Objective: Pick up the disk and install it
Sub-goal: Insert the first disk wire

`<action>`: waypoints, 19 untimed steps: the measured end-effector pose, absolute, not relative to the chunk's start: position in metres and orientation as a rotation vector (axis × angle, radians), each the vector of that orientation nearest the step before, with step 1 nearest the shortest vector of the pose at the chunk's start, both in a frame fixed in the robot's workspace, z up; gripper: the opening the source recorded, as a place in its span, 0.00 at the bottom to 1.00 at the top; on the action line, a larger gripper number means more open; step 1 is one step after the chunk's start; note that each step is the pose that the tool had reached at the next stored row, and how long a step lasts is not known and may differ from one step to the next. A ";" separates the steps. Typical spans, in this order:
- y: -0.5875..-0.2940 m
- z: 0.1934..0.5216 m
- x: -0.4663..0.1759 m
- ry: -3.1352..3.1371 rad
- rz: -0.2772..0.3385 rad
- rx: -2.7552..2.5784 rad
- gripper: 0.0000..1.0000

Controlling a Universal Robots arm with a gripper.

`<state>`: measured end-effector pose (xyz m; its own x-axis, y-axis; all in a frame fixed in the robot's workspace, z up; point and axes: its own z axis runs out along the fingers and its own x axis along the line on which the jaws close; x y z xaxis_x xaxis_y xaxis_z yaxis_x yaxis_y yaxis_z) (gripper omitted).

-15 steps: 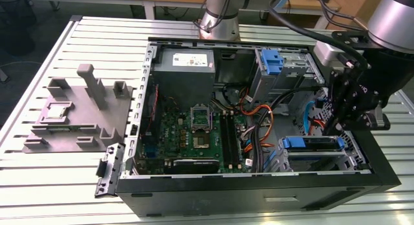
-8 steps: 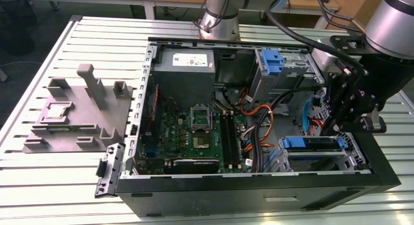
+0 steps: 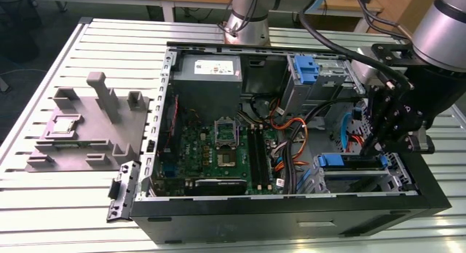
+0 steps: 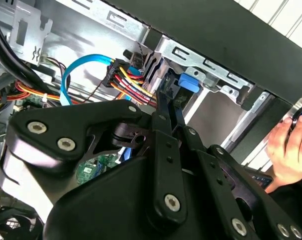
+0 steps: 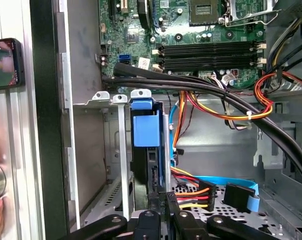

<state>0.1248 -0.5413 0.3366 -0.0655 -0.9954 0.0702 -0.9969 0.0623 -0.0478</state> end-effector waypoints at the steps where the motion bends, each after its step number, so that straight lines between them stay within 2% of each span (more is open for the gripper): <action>1: -0.542 0.336 0.125 -2.278 0.130 2.133 0.17; 19: -0.544 0.329 0.125 -2.284 0.126 2.128 0.17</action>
<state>0.1248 -0.5436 0.3291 -0.0720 -0.9951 0.0675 -0.9965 0.0688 -0.0476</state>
